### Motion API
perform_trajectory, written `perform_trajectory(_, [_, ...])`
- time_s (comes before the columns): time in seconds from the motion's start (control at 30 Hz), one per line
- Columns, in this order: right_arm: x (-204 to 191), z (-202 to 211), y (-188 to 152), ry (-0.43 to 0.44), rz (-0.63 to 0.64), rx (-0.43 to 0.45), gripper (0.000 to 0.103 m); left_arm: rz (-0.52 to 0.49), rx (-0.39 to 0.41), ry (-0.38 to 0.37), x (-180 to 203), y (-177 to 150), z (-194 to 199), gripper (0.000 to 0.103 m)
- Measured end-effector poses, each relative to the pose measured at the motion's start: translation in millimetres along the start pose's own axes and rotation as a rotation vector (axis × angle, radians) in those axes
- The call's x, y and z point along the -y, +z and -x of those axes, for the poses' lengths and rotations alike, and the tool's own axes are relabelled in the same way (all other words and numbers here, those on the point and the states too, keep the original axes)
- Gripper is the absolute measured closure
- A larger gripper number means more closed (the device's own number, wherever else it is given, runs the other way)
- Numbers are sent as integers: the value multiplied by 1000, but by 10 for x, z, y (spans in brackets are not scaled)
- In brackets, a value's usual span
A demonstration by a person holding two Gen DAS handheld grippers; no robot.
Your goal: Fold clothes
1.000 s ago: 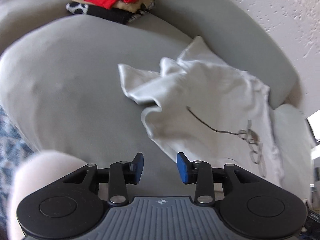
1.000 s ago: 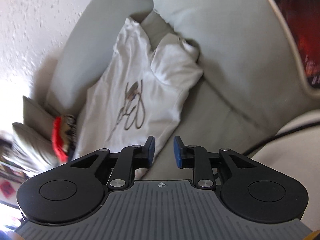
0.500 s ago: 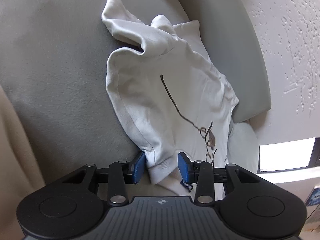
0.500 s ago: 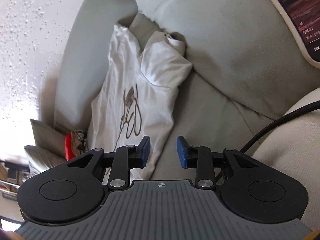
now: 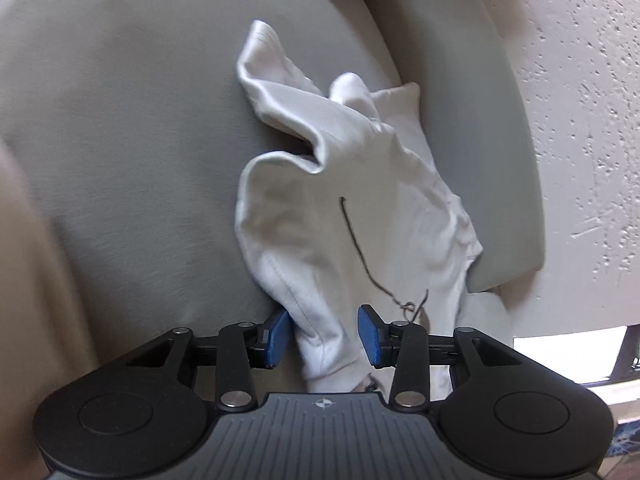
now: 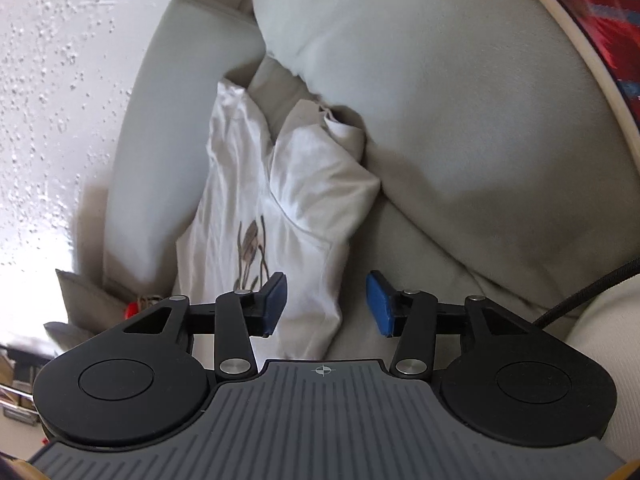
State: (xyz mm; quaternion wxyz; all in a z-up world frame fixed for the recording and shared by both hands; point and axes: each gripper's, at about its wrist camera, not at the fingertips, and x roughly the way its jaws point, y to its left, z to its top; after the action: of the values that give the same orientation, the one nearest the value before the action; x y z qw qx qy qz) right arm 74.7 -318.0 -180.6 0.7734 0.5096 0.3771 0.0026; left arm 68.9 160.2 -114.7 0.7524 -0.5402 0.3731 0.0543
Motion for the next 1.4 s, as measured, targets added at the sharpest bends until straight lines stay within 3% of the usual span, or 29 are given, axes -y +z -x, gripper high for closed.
perform_trajectory(0.1, [38,3,16,20,-9,2,52,3,45,22,47,-6,30,72])
perform_trajectory(0.13, [51,7,19,27,-9,2,52,-4,98,41,73,-28,116,73])
perform_trajectory(0.2, [69,16,19,39,-6,2,52,-58,232,79,118,-38,313,67])
perform_trajectory(0.33, [55,2,11,37,11,4,51,-68,285,101,50,127,384,63])
perform_trajectory(0.43, [44,-7,16,37,15,2,51,-27,132,-18,-32,175,228,64])
perform_trajectory(0.57, [53,12,25,44,7,-6,51,-24,-23,-117,-19,20,71,64])
perform_trajectory(0.67, [53,22,25,44,12,-15,51,23,-47,-159,-54,-19,117,65])
perform_trajectory(0.8, [43,18,24,37,23,-19,51,17,92,-36,-90,82,260,64])
perform_trajectory(0.93, [5,20,7,20,55,-23,51,-59,65,33,6,57,262,59])
perform_trajectory(1.07, [2,11,1,15,59,-21,51,-73,80,45,75,63,234,57])
perform_trajectory(1.1, [-1,10,0,13,61,-21,51,-81,90,56,86,91,208,58])
perform_trajectory(1.17, [-8,7,-2,9,64,-20,51,-98,109,79,107,150,153,71])
perform_trajectory(1.2, [-14,6,-3,6,68,-20,51,-108,142,98,126,168,187,91])
perform_trajectory(1.23, [-20,5,-3,2,72,-19,51,-118,178,117,146,185,226,103])
perform_trajectory(1.4, [-24,6,-6,-1,77,-17,51,-153,336,196,215,275,422,103])
